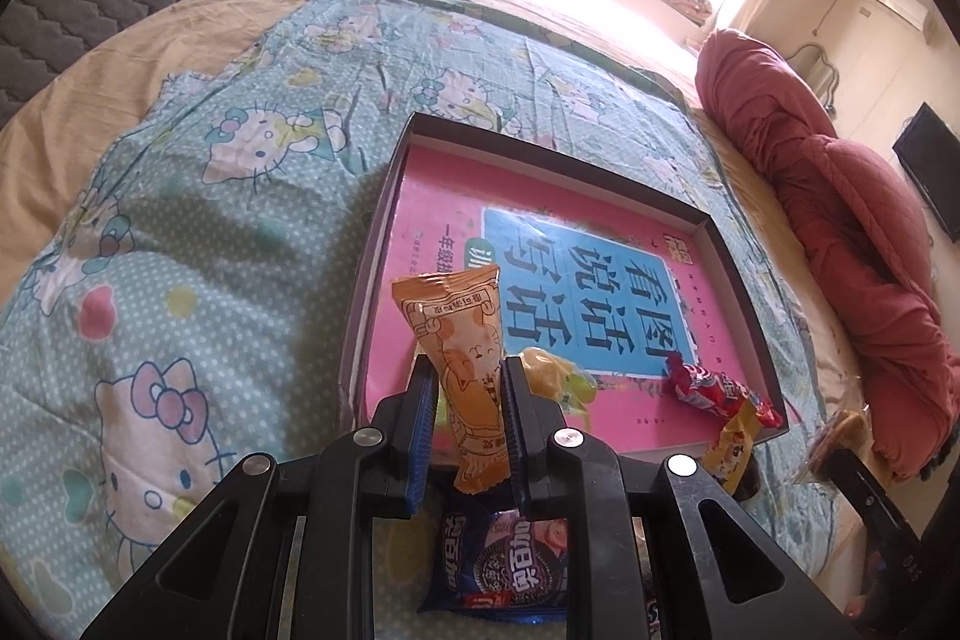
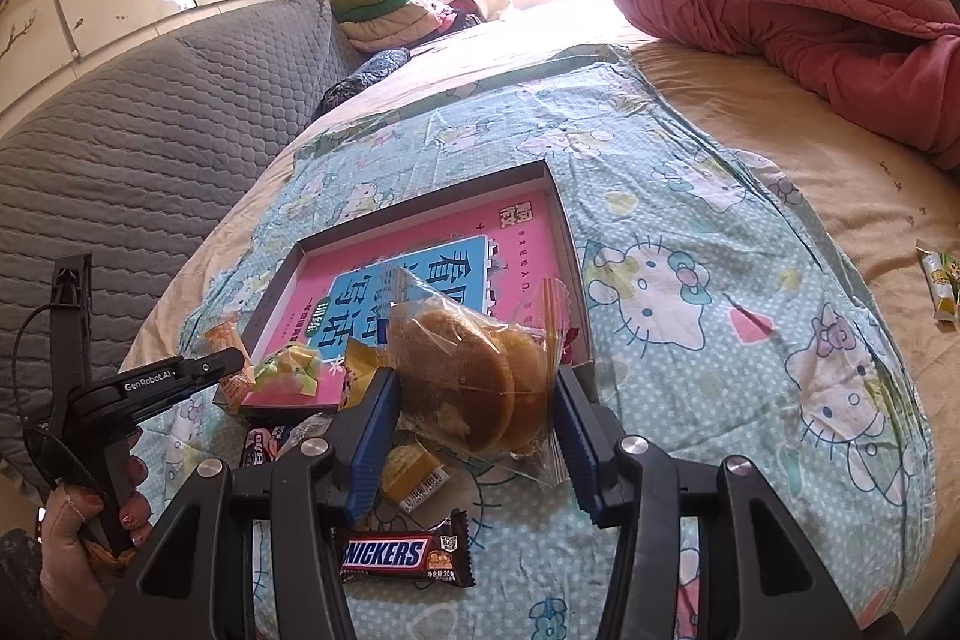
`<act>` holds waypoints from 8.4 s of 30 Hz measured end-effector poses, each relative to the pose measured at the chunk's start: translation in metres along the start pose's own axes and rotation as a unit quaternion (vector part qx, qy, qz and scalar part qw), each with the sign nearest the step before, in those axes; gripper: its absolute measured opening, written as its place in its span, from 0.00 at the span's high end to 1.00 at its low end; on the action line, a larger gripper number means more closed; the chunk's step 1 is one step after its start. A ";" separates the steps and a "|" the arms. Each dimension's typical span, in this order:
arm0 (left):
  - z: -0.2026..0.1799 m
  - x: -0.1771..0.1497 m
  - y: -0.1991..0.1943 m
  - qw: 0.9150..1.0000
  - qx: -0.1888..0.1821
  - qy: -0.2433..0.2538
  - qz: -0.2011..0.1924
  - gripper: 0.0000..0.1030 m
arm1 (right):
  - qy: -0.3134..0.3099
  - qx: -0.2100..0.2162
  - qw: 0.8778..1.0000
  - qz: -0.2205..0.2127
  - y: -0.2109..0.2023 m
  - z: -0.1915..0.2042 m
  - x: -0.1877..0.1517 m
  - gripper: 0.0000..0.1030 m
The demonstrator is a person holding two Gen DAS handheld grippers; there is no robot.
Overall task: Organize snacks
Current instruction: 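Carry the orange bread bag over the tray with left gripper while right gripper carries the cake bag there, then open left gripper to drop the orange bag in the tray while right gripper releases the cake bag, then withdraw both grippers from the tray back toward the snack pile, then close left gripper on the clear bread bag while right gripper grasps the gold-wrapped snack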
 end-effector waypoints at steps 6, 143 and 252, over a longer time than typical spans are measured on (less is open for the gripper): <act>0.000 -0.001 0.010 1.000 -0.003 0.001 0.008 0.79 | 0.005 -0.001 1.000 -0.002 0.001 0.000 0.007 0.50; -0.038 0.009 -0.052 0.995 -0.024 0.081 -0.054 0.27 | -0.006 0.017 1.000 -0.023 0.015 0.009 0.040 0.41; -0.082 -0.075 0.002 0.975 -0.101 0.173 0.095 0.56 | 0.026 0.104 0.987 0.117 0.068 0.057 -0.035 0.59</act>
Point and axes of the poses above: each gripper's, at about its wrist camera, not at the fingertips, and y roughly the way its jaws point, z to its left, x to its top, the point moved 8 cm from there along y, roughly the way its jaws point, and after that the axes turned 1 degree about y, right-handed, at the moved point
